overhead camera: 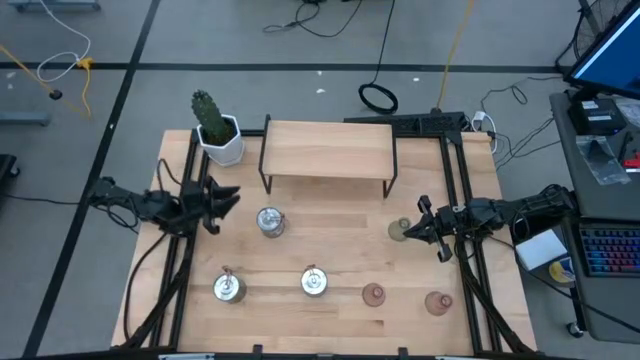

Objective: Pick & Place candle stick holders
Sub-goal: Put the bottom left silver scented candle on the shelf

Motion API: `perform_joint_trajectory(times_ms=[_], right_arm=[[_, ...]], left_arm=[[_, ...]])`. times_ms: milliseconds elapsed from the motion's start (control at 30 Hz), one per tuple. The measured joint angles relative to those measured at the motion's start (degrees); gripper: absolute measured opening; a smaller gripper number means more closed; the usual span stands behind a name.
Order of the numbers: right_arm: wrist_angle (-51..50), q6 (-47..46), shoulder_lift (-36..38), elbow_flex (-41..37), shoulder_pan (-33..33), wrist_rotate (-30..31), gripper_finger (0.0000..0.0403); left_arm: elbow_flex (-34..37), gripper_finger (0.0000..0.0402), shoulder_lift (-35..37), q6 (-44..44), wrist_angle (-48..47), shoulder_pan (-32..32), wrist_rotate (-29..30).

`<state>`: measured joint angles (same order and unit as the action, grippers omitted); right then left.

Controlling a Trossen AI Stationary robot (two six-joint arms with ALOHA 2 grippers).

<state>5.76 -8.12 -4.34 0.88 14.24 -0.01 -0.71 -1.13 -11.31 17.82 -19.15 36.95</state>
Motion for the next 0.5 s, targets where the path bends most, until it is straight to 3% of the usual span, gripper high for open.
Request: perform_joint_trajectory(times_ms=[200, 367, 500], right_arm=[[0.0, 0.0, 0.0, 0.0, 0.0, 0.0, 0.0], [0.0, 0.0, 0.0, 0.0, 0.0, 0.0, 0.0], [0.0, 0.0, 0.0, 0.0, 0.0, 0.0, 0.0]], left_arm=[[-1.0, 0.0145, 0.0, 0.7, 4.8, -0.2, 1.6], [-5.0, 0.0145, -1.3, 0.8, -0.4, -0.7, 1.7], [-10.8, 0.0145, -6.3, -1.4, -8.2, -2.1, 2.1]])
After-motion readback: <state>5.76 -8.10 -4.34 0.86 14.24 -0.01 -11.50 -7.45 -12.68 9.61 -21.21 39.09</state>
